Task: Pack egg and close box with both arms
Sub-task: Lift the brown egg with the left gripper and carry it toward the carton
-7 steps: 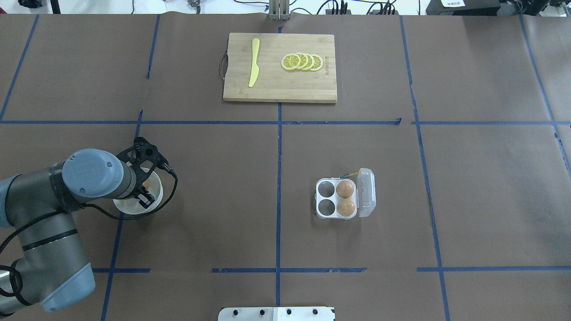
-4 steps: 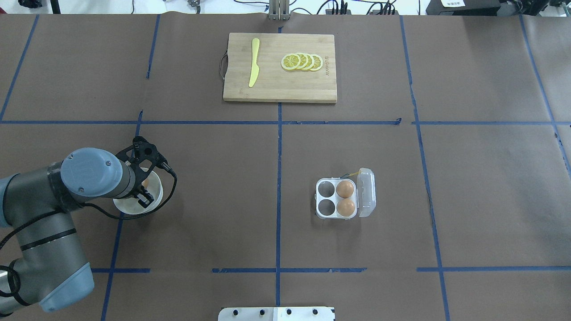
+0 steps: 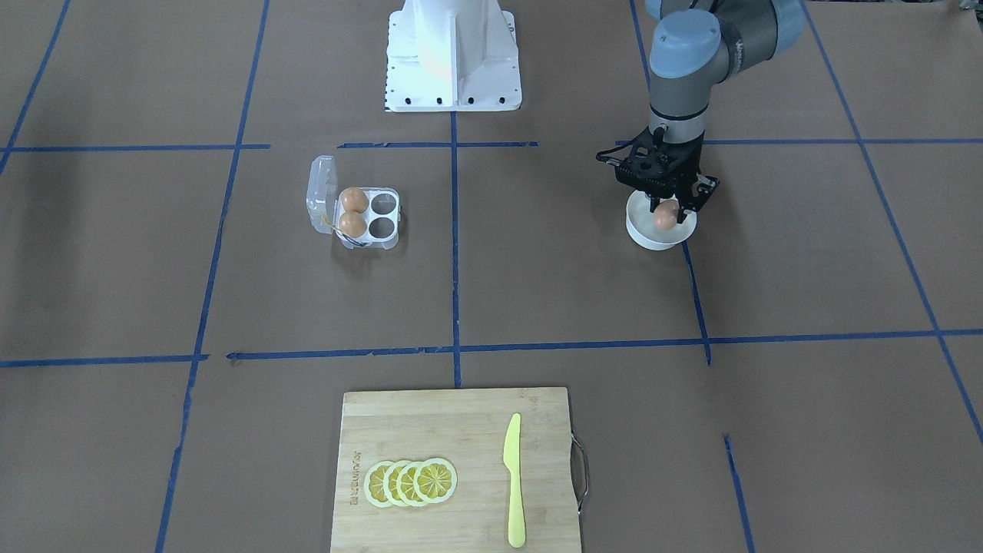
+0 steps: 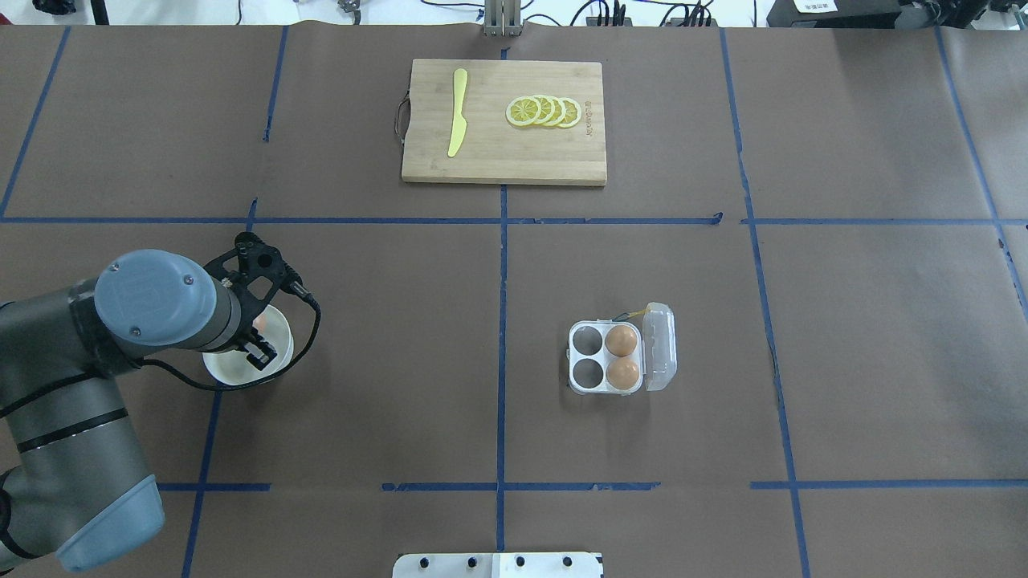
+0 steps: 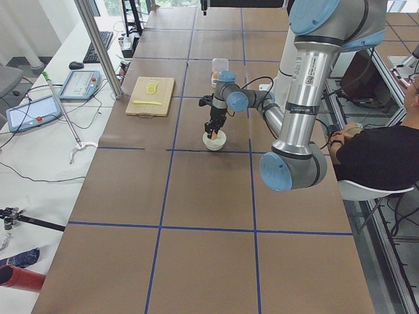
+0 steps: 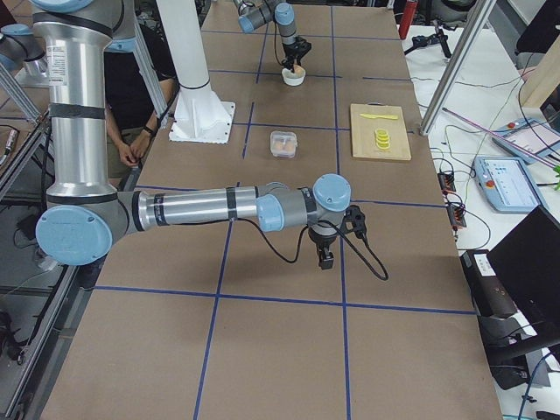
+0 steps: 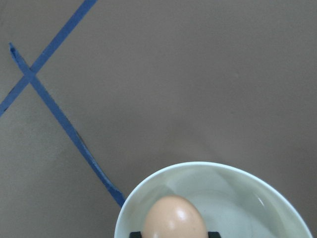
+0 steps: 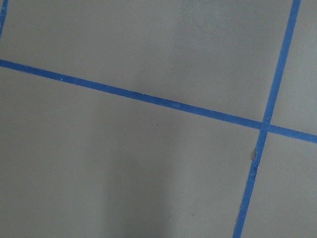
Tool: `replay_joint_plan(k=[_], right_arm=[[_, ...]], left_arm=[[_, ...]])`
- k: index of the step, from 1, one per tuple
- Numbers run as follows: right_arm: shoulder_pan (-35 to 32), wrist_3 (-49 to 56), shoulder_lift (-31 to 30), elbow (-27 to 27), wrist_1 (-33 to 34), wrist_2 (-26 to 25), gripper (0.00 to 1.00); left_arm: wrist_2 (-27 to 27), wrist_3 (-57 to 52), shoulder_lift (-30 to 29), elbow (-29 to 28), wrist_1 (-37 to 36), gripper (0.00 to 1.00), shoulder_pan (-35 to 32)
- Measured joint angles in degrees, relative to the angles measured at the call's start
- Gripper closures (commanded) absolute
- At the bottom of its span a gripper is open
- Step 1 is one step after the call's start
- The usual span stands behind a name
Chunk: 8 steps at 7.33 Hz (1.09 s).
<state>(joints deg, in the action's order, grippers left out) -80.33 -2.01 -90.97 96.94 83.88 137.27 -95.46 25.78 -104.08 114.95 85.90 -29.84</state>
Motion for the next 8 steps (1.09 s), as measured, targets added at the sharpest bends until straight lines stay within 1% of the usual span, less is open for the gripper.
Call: replay_joint_plan(k=[2, 3, 4, 6, 8], right_arm=[[0.0, 0.1, 0.0, 0.0, 0.0, -0.1, 0.00], [0.0, 0.1, 0.0, 0.1, 0.0, -0.1, 0.00], [0.0, 0.1, 0.0, 0.1, 0.0, -0.1, 0.00], [0.0, 0.1, 0.0, 0.2, 0.0, -0.1, 0.00], [0.0, 0.1, 0.0, 0.2, 0.0, 0.0, 0.00]], left_arm=[[-2.0, 0.6, -5.1, -0.3, -1.9, 1.00, 0.1], [-3.3, 1.5, -8.2, -1.1, -2.2, 1.00, 0.2], [-4.6, 3.4, -11.8, -3.2, -2.2, 1.00, 0.4], [-7.0, 9.6, -20.3, -10.2, -0.2, 1.00, 1.3], [-7.9, 17.4, -28.5, -18.0, 6.1, 1.00, 3.7]])
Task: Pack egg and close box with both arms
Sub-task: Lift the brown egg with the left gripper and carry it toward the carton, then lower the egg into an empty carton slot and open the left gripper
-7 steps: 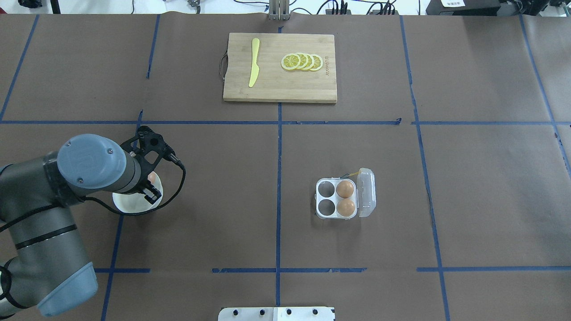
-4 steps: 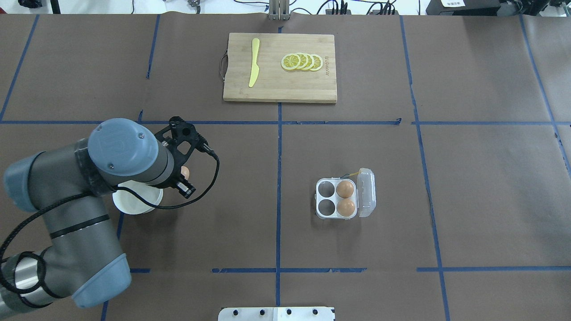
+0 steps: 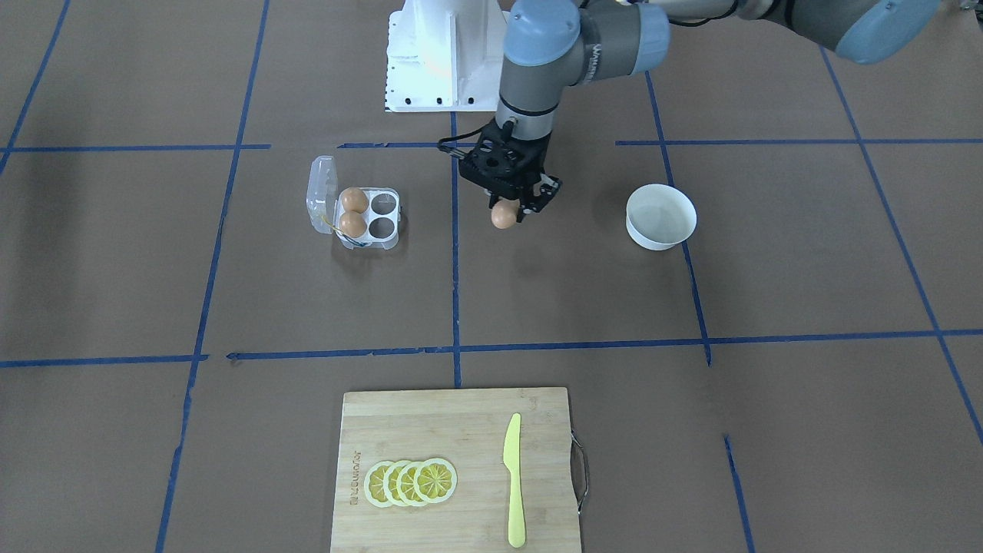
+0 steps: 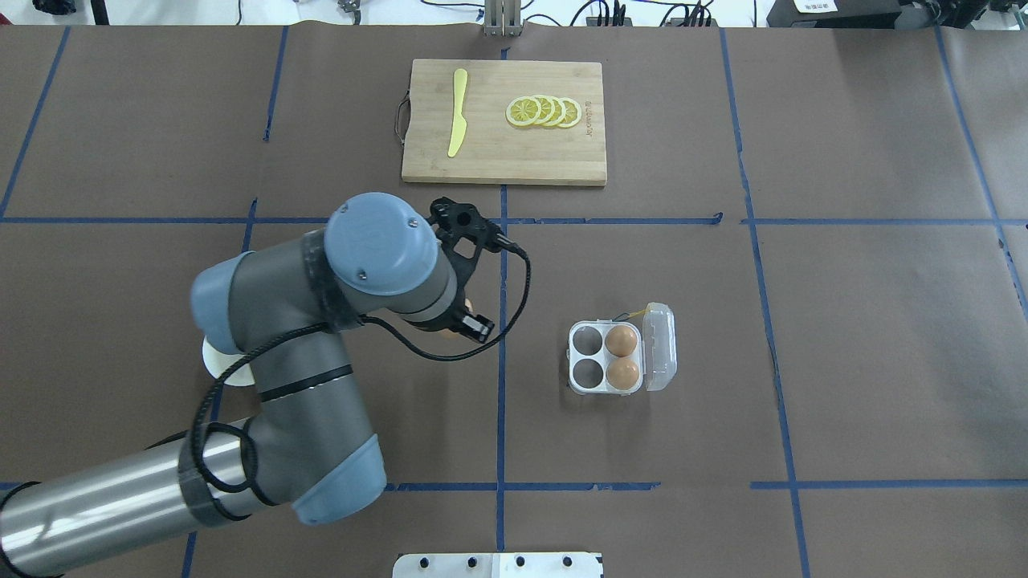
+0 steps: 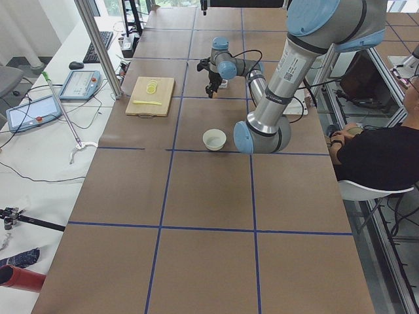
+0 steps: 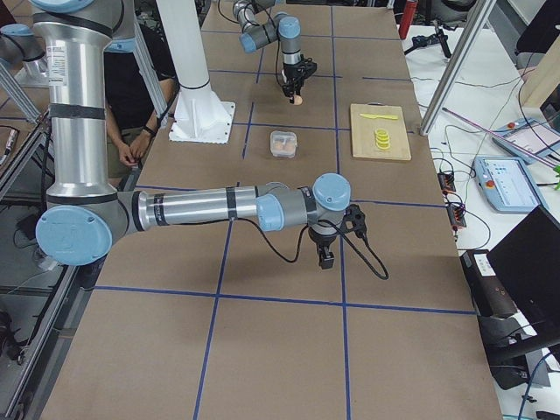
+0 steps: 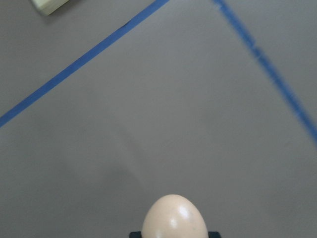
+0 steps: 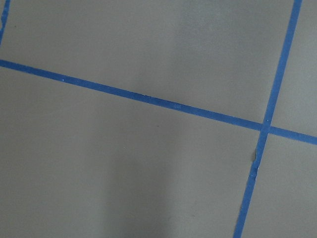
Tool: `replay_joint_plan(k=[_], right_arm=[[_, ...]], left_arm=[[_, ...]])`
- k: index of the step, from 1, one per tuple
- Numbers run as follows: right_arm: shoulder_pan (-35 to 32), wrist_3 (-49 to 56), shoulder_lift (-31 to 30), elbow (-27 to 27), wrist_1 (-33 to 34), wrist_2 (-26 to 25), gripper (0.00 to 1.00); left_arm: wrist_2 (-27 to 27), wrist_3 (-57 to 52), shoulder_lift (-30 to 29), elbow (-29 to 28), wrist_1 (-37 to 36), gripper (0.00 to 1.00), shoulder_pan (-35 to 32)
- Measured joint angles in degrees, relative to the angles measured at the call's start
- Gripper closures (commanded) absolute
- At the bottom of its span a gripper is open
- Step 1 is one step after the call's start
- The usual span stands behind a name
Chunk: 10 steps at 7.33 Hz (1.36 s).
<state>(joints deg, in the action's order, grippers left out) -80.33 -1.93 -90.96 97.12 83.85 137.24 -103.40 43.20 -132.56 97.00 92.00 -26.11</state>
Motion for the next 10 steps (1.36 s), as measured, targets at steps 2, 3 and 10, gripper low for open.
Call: replay_joint_plan(k=[2, 3, 10], right_arm=[[0.0, -0.1, 0.0, 0.1, 0.0, 0.0, 0.00], [0.0, -0.1, 0.0, 0.1, 0.0, 0.0, 0.00], [0.0, -0.1, -0.9, 1.3, 0.0, 0.0, 0.00]], left_arm=[[0.0, 6.0, -6.6, -7.8, 6.7, 1.00, 2.3], [0.1, 8.3, -7.9, -9.8, 9.9, 1.00, 3.6], [0.4, 11.9, -11.7, -15.0, 15.0, 0.20, 5.8]])
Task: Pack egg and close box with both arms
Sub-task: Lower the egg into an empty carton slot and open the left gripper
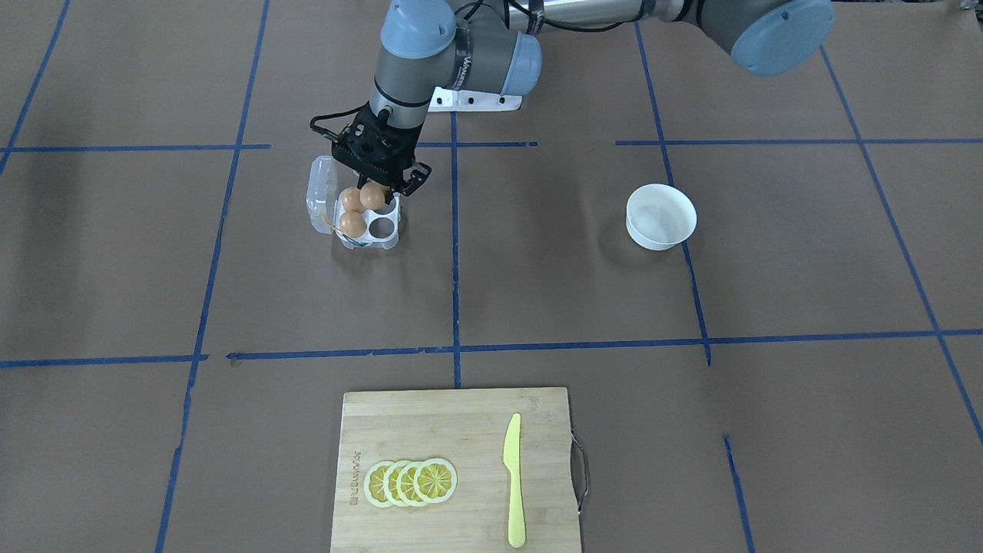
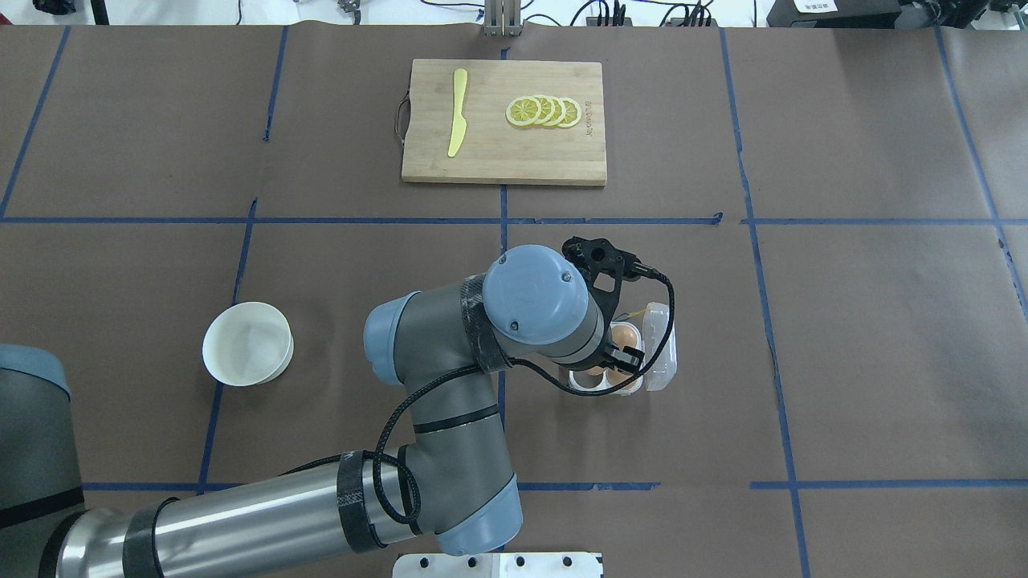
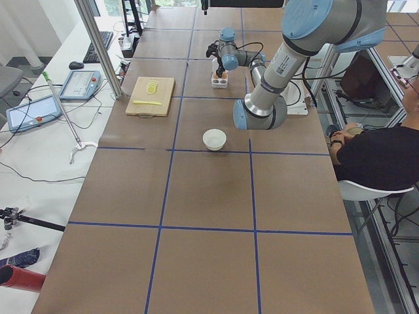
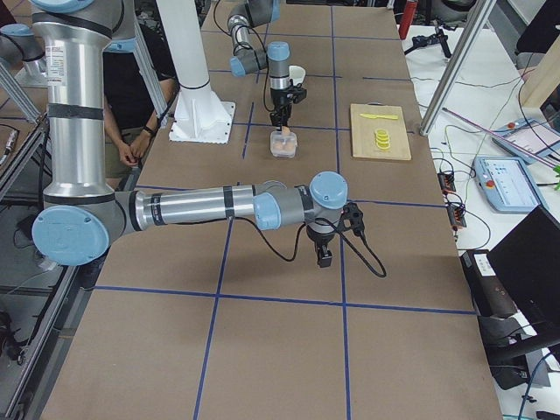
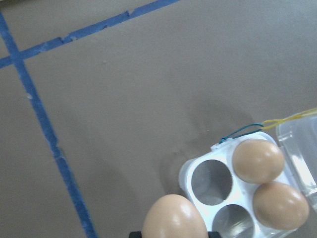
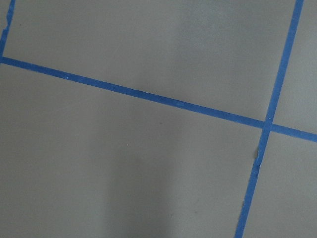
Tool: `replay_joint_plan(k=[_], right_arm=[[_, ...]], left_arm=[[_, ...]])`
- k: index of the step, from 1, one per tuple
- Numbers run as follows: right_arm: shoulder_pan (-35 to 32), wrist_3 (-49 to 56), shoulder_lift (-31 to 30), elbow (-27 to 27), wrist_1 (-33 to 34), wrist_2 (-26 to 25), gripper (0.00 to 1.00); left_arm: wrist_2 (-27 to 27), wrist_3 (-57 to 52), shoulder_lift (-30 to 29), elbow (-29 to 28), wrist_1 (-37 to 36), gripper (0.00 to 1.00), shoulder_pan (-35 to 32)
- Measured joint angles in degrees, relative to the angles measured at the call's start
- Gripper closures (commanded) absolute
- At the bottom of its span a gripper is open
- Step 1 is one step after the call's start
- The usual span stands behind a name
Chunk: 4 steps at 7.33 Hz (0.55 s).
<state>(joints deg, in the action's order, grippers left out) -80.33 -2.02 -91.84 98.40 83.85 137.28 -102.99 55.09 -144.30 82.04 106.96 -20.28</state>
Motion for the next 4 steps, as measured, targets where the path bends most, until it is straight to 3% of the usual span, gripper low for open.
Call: replay_joint_plan(k=[1, 4], right_arm=[[0.0, 0.0, -0.1, 0.0, 0.0, 0.0, 0.00], [0.0, 0.0, -0.4, 0.0, 0.0, 0.0, 0.00]], left_arm=[[0.0, 0.0, 0.0, -0.1, 0.0, 0.09, 0.0], [0.1, -0.2, 0.0, -0.4, 0.0, 0.08, 0.1]])
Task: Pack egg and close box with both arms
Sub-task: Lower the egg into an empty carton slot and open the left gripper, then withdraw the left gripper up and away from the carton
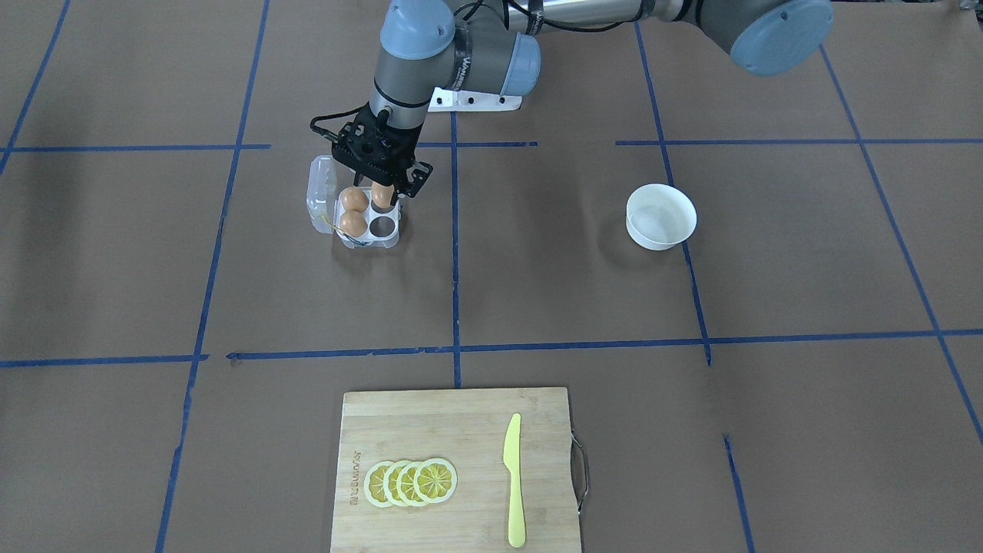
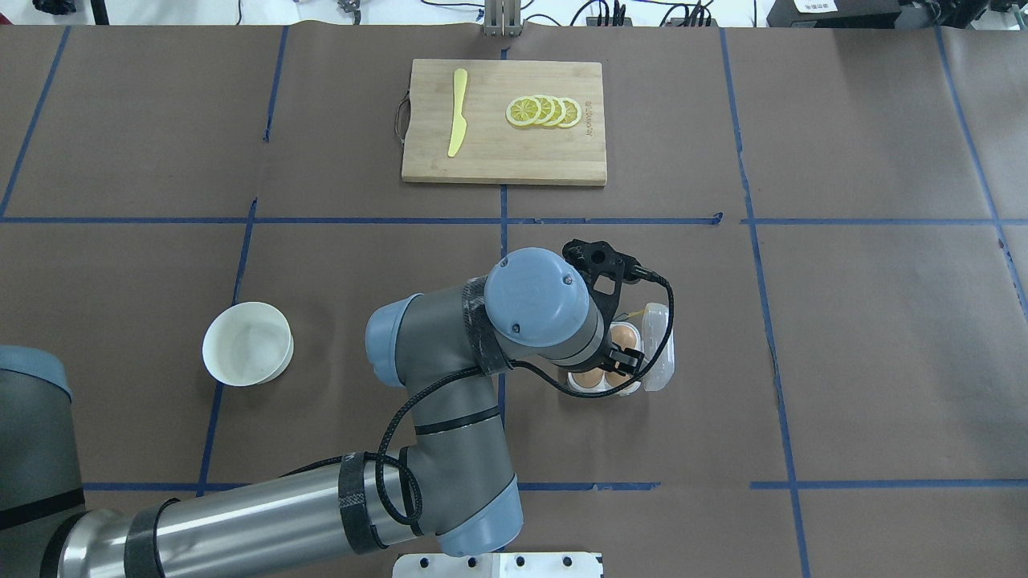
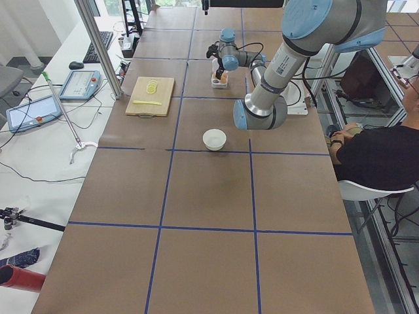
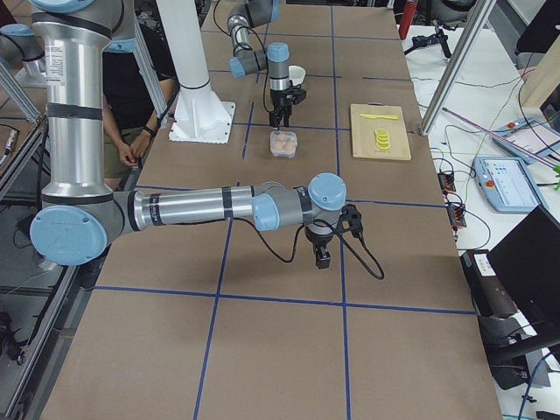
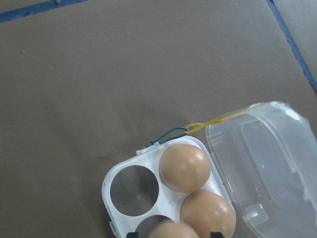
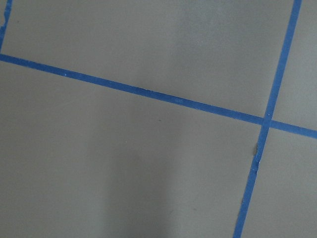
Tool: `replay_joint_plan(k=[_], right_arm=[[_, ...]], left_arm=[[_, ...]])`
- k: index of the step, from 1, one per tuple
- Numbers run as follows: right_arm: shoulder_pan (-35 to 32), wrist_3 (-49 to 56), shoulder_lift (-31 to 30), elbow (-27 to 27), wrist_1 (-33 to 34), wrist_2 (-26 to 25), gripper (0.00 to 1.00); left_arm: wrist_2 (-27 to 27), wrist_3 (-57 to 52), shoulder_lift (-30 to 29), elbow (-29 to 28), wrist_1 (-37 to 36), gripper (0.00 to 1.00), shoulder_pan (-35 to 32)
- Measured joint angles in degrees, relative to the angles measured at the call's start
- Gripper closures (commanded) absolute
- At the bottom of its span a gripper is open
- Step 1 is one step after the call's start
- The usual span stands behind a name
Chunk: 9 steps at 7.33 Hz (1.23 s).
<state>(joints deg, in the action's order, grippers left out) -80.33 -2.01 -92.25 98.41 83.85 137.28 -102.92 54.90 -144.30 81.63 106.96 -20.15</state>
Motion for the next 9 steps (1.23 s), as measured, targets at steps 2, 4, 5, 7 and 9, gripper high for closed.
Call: replay_joint_plan(k=[2, 4, 5, 7, 9], right_arm=[[0.0, 0.0, 0.0, 0.0, 0.0, 0.0, 0.00], [0.2, 0.0, 0.0, 0.0, 0.0, 0.0, 0.00], [0.4, 0.0, 0.0, 0.0, 0.0, -0.1, 0.00], [0.4, 0.0, 0.0, 0.0, 0.0, -0.2, 0.00], [0.4, 0.1, 0.0, 0.1, 0.0, -0.3, 0.00]], left_arm=[[0.0, -0.2, 0.1, 0.1, 0.0, 0.09, 0.0], [0.0, -0.7, 0.8, 1.5, -0.8, 0.09, -1.0], [-0.1, -2.5, 3.0, 4.5, -2.8, 0.09, -2.6], [-1.3, -9.8, 8.2, 11.5, -10.6, 0.08, -7.8], [-5.9, -18.2, 18.0, 17.2, -12.2, 0.08, -15.3]])
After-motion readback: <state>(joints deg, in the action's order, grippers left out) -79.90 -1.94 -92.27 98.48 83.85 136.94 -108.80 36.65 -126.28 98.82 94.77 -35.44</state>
